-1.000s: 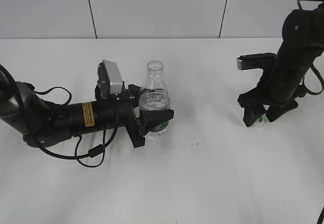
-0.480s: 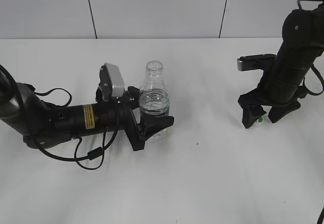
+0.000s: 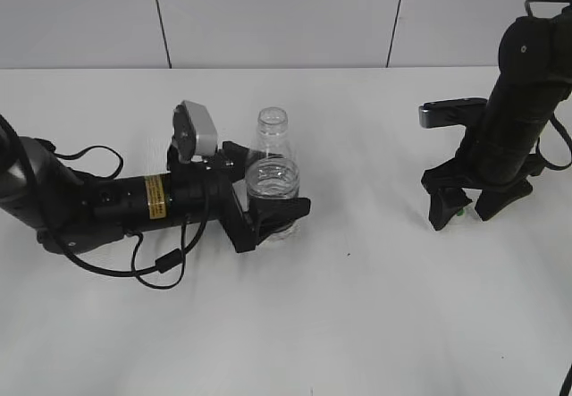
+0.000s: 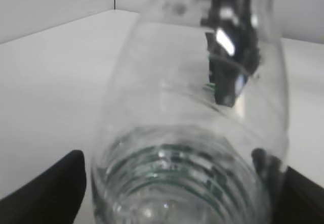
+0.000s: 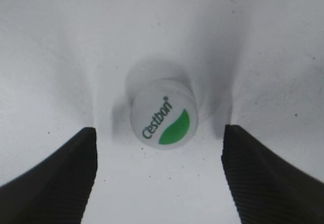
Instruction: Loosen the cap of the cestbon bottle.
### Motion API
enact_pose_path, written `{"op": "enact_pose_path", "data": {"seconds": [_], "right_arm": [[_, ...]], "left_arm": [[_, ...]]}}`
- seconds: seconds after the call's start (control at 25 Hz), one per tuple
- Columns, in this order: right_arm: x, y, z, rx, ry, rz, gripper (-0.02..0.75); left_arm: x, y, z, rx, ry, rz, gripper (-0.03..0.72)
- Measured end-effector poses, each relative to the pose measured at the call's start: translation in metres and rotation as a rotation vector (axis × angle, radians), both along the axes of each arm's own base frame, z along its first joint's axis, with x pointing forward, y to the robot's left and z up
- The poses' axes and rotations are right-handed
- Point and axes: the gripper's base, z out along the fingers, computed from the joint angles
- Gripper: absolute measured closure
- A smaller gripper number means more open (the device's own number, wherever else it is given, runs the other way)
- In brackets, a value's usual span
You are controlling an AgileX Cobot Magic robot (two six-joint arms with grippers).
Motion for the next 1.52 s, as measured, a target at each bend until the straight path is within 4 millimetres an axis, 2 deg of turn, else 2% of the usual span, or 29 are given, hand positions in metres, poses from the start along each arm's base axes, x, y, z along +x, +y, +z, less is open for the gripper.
{"op": "enact_pose_path", "data": {"seconds": [0.28,0.6,0.84,1.08,1.32,1.4,1.52], "right_arm": [[0.000,0.000,0.000,0.000,0.004,0.000,0.155],[-0.002,0.000,0.001,0.005,0.015,-0.004,0.154],[-0.003,0.001,0.024,0.018,-0.024,-0.003,0.154],[-0.011,0.000,0.060,0.033,-0.074,0.002,0.154],[-0.021,-0.002,0.097,0.050,-0.133,-0.003,0.151],[-0.026,-0.003,0.108,0.054,-0.143,-0.006,0.151],[-0.032,-0.004,0.119,0.048,-0.138,-0.015,0.151]], "left_arm": [[0.004,-0.001,0.030,-0.062,0.021,0.021,0.098],[0.004,-0.001,0.084,-0.161,0.027,0.032,0.098],[0.001,0.002,0.128,-0.198,0.012,0.062,0.098],[0.006,0.021,0.163,-0.048,0.107,0.354,0.098],[0.003,0.062,0.205,0.068,0.166,0.714,0.098],[0.003,0.077,0.213,0.109,0.188,0.836,0.098],[0.006,0.100,0.212,0.185,0.265,1.020,0.098]]}}
